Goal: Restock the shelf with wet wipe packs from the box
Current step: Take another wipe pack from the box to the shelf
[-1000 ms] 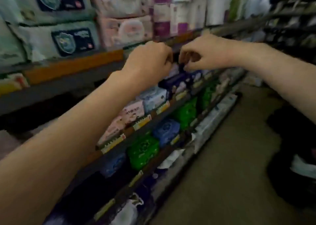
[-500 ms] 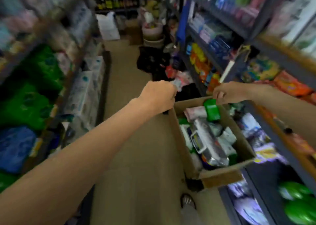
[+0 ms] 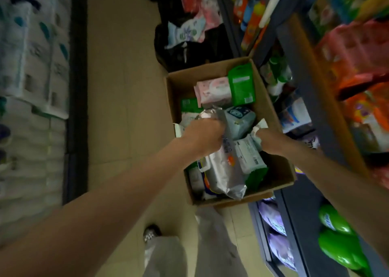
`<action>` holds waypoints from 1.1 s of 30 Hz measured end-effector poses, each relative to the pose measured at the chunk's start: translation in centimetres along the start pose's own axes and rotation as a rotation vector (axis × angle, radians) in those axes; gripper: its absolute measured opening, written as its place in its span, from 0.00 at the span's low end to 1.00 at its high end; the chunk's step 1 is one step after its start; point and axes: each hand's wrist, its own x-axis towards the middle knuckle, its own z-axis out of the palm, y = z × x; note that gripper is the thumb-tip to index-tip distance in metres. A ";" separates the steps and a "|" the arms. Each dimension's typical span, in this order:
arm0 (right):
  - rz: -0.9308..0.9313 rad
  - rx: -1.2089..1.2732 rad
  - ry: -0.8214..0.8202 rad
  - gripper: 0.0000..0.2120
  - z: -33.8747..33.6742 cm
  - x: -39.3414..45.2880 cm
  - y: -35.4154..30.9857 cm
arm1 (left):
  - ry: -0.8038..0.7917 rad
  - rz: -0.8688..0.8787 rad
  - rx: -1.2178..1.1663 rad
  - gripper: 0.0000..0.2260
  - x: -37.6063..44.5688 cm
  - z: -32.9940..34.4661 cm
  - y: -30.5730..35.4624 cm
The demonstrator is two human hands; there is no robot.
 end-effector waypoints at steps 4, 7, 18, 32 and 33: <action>0.056 -0.250 0.178 0.23 3.7 5.9 2.4 | -0.021 0.027 0.088 0.13 4.8 3.2 0.3; 0.107 -0.232 0.221 0.21 4.5 8.1 2.6 | -0.015 0.039 0.143 0.13 7.8 4.6 0.3; 0.145 0.160 0.309 0.12 2.4 9.3 2.1 | -0.003 0.038 -0.202 0.19 9.2 6.9 -1.0; 0.034 0.096 0.066 0.15 2.8 8.7 3.7 | 0.122 -0.072 -0.356 0.23 7.5 3.9 -3.8; 0.057 0.118 0.057 0.15 3.5 9.0 3.9 | 0.114 -0.042 -0.374 0.23 7.6 4.5 -3.5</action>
